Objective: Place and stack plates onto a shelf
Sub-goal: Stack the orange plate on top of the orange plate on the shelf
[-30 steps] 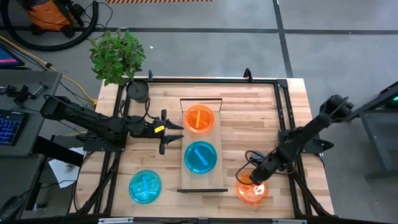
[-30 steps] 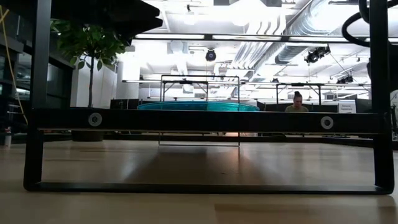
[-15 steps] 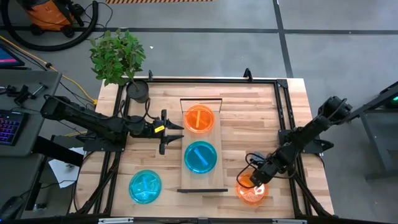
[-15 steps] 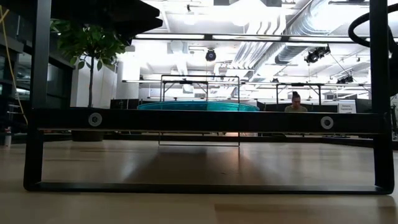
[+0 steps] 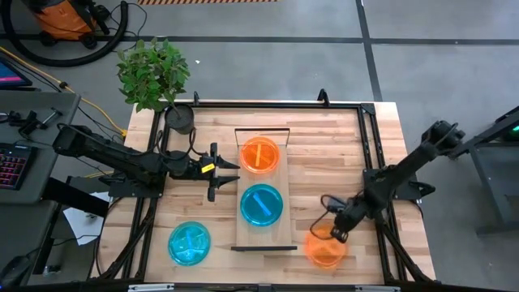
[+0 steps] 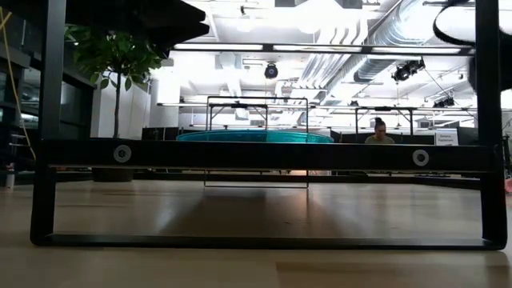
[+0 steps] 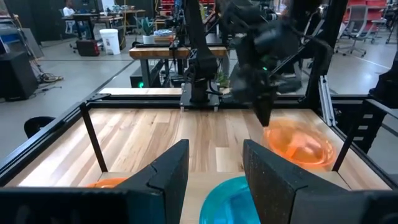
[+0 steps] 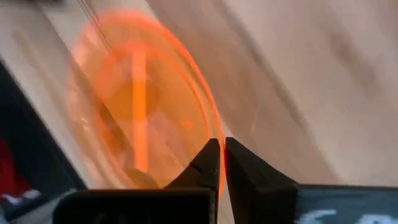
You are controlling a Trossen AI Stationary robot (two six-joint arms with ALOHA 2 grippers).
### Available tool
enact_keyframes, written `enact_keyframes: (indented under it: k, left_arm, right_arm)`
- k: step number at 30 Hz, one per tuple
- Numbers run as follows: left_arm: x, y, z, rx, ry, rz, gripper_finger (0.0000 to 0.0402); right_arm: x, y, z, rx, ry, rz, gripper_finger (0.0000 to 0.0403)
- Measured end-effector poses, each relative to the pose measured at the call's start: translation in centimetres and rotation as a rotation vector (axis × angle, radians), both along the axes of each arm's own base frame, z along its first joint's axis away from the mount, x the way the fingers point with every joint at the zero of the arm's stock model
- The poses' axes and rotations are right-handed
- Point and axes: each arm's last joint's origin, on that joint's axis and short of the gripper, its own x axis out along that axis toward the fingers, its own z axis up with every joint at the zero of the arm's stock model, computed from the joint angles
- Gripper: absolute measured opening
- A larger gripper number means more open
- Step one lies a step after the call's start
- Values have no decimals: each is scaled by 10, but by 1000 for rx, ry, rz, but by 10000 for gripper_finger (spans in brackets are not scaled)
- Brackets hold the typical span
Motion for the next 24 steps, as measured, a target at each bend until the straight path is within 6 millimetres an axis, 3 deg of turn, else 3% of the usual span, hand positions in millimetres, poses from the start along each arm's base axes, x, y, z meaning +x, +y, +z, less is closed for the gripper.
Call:
enact_keyframes:
  k: [7, 13, 18, 24]
  left_arm:
    - [0, 0, 1, -13, -6, 1, 141]
    - [0, 0, 1, -13, -6, 1, 141]
    - [0, 0, 1, -13, -6, 1, 141]
    - [0, 0, 1, -13, -6, 1, 141]
  right_arm:
    - [-13, -38, 44, 3, -224, -91, 0]
    - [-26, -59, 54, -61, -270, -243, 0]
    - [-17, -45, 46, -55, -245, -265, 1]
    - [-16, -9, 16, 7, 5, -236, 5]
